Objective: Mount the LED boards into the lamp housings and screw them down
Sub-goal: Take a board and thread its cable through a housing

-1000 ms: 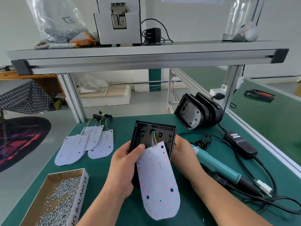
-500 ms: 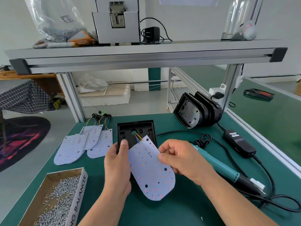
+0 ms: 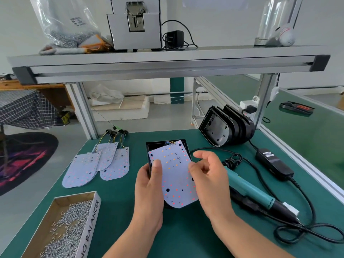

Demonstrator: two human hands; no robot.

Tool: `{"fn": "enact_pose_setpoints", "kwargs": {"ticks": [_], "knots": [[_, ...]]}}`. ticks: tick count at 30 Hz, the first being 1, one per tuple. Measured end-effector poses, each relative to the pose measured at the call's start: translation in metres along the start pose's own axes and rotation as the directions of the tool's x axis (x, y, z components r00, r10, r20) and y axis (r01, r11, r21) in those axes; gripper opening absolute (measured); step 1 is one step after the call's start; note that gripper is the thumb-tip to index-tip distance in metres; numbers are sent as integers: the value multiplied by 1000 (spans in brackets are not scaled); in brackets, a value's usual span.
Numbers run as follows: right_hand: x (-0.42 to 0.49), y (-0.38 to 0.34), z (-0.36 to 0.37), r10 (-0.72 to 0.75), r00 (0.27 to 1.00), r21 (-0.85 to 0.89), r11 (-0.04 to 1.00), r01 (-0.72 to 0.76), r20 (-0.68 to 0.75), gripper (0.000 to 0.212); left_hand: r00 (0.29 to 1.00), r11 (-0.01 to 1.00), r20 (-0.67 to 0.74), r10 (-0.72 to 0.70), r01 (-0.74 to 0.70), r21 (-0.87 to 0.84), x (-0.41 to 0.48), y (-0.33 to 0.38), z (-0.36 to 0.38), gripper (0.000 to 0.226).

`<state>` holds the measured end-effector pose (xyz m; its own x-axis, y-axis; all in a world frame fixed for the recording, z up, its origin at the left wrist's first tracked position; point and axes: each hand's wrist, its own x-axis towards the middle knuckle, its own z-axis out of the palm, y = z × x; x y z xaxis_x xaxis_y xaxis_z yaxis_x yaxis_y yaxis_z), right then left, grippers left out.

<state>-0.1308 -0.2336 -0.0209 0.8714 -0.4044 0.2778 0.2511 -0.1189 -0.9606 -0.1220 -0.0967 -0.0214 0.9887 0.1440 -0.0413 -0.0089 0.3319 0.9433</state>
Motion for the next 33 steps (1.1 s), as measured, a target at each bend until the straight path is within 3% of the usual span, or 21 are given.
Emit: {"fn": "enact_pose_setpoints", "kwargs": {"ticks": [4, 10, 16, 18, 20, 22, 24, 26, 28, 30, 33], "knots": [[0, -2, 2, 3, 1000, 34, 999, -2, -24, 23, 1000, 1000, 0, 1, -1, -3, 2, -2, 1, 38], [12, -9, -14, -22, 966, -265, 960, 93, 259, 15, 995, 997, -80, 62, -59, 40, 11, -1, -10, 27], [11, -7, -15, 112, 965, -28, 994, -108, 238, 18, 997, 996, -15, 81, -81, 22, 8, -4, -7, 32], [11, -7, -15, 74, 969, -48, 997, -65, 235, 20, 996, 995, 10, 91, -91, 25, 8, -4, -7, 28], [11, -6, -14, -19, 981, -209, 976, 60, 193, 18, 993, 991, 8, 117, -117, 61, 7, -5, -6, 25], [10, -5, -13, -153, 975, -404, 891, 206, 159, 21, 990, 986, 10, 142, -142, 82, 7, -5, -6, 25], [9, -5, -14, -240, 954, -474, 828, 299, 181, 42, 986, 981, 12, 164, -164, 105, 6, -4, -6, 25], [11, -4, -18, -284, 928, -466, 805, 368, 243, 63, 984, 977, 9, 176, -176, 124, 6, -4, -7, 24], [12, -3, -19, -338, 897, -445, 782, 437, 287, 58, 982, 972, 10, 187, -186, 144, 4, -2, -6, 24], [15, -1, -19, -383, 892, -416, 789, 452, 241, 49, 978, 962, 29, 205, -207, 180, 2, -3, -5, 25], [22, 3, -21, -269, 952, -284, 911, 301, 147, 45, 974, 955, 94, 207, -222, 196, -3, -2, -3, 24]]}}
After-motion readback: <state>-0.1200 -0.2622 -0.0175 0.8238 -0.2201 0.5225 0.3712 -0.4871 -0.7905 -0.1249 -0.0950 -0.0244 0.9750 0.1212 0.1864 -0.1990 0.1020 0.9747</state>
